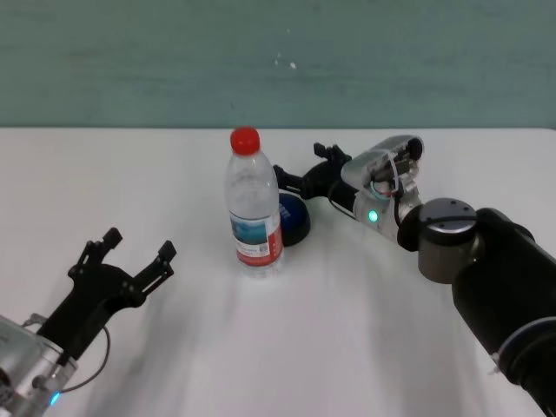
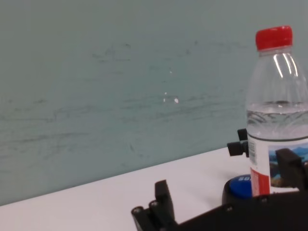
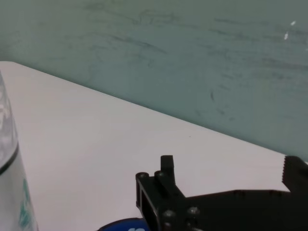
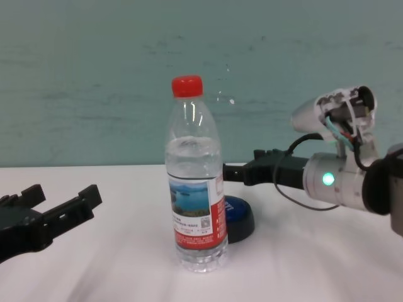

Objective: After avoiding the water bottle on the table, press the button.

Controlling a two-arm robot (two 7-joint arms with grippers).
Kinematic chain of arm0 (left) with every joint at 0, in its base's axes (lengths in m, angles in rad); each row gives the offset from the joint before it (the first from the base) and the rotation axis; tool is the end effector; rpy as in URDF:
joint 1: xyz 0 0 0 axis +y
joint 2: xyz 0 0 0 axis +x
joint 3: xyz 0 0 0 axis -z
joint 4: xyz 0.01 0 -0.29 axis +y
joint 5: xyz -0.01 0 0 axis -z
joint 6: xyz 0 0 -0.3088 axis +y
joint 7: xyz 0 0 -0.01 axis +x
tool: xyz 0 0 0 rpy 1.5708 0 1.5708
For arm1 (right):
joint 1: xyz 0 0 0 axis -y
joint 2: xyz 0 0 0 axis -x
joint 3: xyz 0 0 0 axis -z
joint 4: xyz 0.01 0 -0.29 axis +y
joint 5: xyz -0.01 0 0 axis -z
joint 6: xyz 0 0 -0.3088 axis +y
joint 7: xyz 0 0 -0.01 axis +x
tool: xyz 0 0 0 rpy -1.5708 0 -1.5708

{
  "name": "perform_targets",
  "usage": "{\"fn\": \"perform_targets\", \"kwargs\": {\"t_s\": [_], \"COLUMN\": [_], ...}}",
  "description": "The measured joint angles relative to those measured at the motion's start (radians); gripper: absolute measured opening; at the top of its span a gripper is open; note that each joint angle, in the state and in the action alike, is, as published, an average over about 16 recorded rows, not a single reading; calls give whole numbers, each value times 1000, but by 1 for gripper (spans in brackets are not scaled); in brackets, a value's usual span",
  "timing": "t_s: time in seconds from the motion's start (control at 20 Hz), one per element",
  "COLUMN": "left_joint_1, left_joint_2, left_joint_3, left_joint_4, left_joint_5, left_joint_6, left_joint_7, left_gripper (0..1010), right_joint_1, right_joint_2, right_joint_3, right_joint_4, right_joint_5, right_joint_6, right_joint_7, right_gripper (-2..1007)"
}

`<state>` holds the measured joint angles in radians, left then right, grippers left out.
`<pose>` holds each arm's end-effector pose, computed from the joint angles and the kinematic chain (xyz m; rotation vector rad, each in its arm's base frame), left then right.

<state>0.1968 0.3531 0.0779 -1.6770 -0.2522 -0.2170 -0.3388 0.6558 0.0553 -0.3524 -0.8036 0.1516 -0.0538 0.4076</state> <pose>0.2702 0.0679 -0.3154 0.0027 -0.1287 1.1068 0.4914 0.0516 -0.2802 -0.1468 0.0067 -0.9372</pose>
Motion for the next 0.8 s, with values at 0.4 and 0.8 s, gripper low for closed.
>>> {"fn": "perform_targets", "kwargs": {"t_s": [0.4, 0.8], "left_joint_1": [0, 0], "left_joint_2": [0, 0], "left_joint_3": [0, 0], "left_joint_4": [0, 0], "left_joint_5": [0, 0], "left_joint_6": [0, 0], "left_joint_7": [0, 0], "left_gripper": [1010, 1010], "right_joint_1": [-70, -144], "right_joint_2": [33, 63], "right_joint_3": [3, 19], "right_joint_4": [-132, -249], "right_joint_5": [4, 4], "right_joint_6": [32, 59], "right_joint_7": [-47, -95], "right_gripper": [1004, 1004]}}
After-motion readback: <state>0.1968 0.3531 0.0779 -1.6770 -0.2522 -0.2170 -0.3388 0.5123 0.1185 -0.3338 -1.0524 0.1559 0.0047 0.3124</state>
